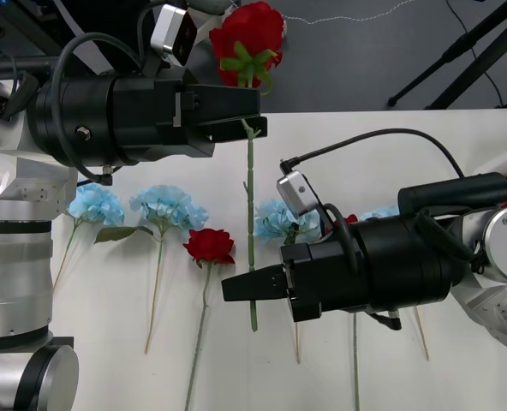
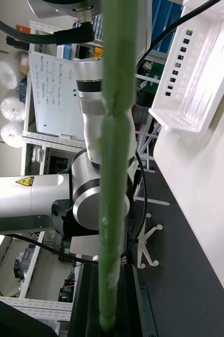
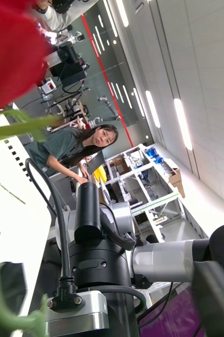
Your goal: Put the red flowers into the right box and the blue flowers into the left box
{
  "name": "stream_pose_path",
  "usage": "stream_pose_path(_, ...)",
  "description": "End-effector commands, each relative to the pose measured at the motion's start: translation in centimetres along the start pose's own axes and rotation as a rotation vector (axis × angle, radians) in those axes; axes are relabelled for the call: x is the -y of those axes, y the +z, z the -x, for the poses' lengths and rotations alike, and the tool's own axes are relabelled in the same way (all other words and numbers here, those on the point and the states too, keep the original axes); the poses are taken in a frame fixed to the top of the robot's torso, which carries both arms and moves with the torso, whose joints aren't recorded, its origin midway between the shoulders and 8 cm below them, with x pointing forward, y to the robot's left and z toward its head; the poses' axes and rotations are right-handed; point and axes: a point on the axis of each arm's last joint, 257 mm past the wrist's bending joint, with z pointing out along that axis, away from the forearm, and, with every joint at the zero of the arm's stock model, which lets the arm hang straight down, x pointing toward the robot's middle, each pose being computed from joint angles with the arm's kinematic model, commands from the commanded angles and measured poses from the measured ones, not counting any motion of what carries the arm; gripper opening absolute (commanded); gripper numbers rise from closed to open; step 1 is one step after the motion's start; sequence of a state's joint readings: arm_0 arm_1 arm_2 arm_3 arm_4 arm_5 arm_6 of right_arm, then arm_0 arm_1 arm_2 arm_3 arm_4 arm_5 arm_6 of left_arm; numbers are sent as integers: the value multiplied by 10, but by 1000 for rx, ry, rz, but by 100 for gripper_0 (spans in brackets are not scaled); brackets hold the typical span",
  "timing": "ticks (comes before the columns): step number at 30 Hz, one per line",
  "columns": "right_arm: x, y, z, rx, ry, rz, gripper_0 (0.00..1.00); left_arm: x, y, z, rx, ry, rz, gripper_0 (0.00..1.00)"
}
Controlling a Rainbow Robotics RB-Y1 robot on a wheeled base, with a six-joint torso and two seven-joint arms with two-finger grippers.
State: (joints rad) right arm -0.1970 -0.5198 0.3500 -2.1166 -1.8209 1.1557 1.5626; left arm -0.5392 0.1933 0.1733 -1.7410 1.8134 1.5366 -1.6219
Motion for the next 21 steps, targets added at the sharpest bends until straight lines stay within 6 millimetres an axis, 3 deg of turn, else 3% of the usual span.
stream_pose_path(1,-15,-7,8,-10,-36,-2,0,17,13,5,-17,91,-24,100)
stream_pose_path(6,-11,-25,9,-29,-51,-41,0,17,13,5,-17,91,-24,100)
stream_pose_path(10,6,-52,12,-45,-74,-137,0,17,13,5,-17,91,-24,100)
stream_pose_path(13,21,-80,15,-52,-86,-235,0,17,13,5,-17,91,-24,100)
stream_pose_path(14,28,-93,16,-57,-88,-279,0,1,9,-4,-8,37,-5,100)
stream_pose_path(21,62,-181,16,-79,-61,-522,0,-29,-17,-7,-45,53,145,100)
